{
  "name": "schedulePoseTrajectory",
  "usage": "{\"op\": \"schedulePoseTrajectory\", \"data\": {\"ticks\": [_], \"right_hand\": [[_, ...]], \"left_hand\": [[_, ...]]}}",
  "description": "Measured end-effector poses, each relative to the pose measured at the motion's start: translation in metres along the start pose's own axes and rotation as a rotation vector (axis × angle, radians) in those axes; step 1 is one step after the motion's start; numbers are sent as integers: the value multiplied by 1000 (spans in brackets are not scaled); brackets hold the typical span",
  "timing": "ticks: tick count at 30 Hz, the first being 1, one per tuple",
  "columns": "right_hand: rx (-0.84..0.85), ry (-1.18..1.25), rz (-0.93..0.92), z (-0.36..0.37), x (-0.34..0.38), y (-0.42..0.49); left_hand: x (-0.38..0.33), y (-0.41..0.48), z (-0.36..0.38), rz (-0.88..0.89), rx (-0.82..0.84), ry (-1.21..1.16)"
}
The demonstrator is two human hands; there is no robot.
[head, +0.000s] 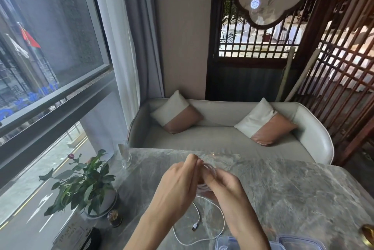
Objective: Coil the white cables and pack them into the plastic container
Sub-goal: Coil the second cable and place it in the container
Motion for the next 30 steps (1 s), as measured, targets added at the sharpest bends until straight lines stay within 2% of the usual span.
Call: {"op": "schedulePoseTrajectory", "data": {"ticks": [4, 7, 13, 16, 21, 24, 28, 30], "right_hand": [[97, 124, 111, -2, -6, -3], [103, 259, 186, -1, -13, 1], [185, 478, 290, -2, -16, 2], [154, 526, 274, -5, -19, 3], [239, 610, 205, -6, -15, 1], [130, 521, 83, -7, -14, -2], [-201, 36, -151, -7, -11, -10], [-356, -46, -255, -6, -10, -12]], "left_hand": [[5, 3, 5, 52, 24, 21], [7, 2, 13, 45, 44, -8], [14, -8, 21, -136, 15, -255], [15, -11, 23, -159, 22, -279], [19, -11, 27, -238, 8, -350], [14, -12, 30, -227, -25, -315], [4, -13, 28, -214, -122, -252], [0, -13, 27, -210, -145, -244]]}}
Point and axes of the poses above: each hand's wrist, its own y-axis towards the middle knuckle, its own z-axis out of the palm, x = y × z, the point moved 3 cm from there along y, towards the middle knuckle, and after that the axes turned 14 degrees about z, right-handed, at the moved point
